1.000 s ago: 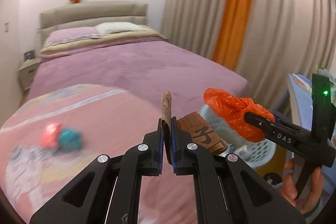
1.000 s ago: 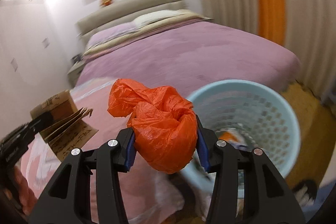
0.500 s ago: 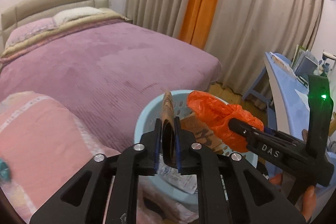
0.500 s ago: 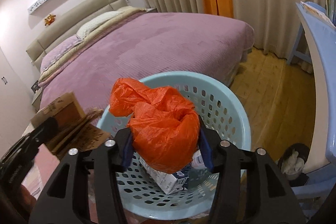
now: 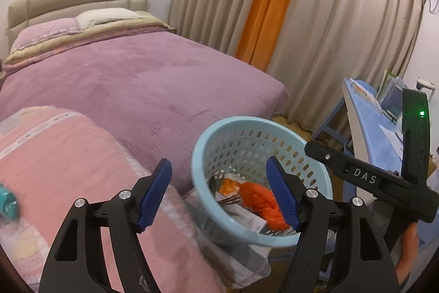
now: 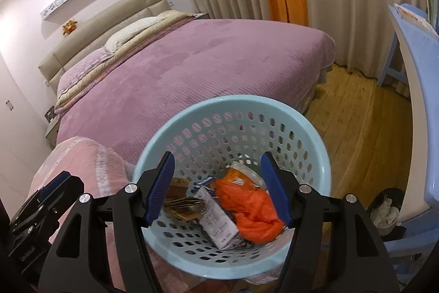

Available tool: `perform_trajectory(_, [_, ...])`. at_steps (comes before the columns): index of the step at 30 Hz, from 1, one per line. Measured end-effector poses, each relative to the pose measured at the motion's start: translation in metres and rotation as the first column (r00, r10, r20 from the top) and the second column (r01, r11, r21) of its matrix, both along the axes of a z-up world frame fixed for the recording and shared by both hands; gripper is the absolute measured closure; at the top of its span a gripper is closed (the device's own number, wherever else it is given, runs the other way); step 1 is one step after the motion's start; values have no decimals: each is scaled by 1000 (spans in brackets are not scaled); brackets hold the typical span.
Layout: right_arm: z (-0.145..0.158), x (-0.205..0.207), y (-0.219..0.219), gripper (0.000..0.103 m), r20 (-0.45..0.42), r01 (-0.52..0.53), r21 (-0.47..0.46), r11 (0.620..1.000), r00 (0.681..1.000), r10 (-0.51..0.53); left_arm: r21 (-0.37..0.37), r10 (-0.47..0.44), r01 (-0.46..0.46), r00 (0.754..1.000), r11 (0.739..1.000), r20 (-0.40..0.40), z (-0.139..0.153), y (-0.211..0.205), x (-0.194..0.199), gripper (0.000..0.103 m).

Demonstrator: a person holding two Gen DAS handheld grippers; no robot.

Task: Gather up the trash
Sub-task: 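Carry the cardboard box and orange bag to the blue basket and release both, then grasp the pink packet with the left tool while the right tool grasps the teal packet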

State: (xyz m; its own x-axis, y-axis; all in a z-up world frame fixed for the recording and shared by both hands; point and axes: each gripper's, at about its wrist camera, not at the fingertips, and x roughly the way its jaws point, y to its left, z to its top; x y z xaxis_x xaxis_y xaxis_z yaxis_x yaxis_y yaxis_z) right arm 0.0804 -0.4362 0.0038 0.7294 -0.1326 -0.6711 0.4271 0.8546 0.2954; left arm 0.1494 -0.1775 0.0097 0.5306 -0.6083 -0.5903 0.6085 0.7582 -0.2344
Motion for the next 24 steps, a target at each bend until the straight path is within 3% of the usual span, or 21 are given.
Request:
perform_trajectory(6, [19, 1, 35, 41, 41, -64, -48, 997, 997, 66, -38, 91, -91, 996, 995, 15, 13, 54, -3, 34])
perform_trajectory(11, [30, 13, 79, 41, 60, -153, -86, 984, 986, 158, -29, 199, -198, 979, 980, 37, 22, 106, 1, 34])
perform_trajectory(19, [30, 44, 162, 41, 64, -335, -128, 933, 936, 345, 17, 421, -421, 907, 907, 7, 17, 211, 22, 34])
perform_trajectory(24, [23, 70, 218, 47, 30, -482, -124, 868, 872, 488, 73, 498, -494, 865, 866, -54, -3, 255, 44, 34])
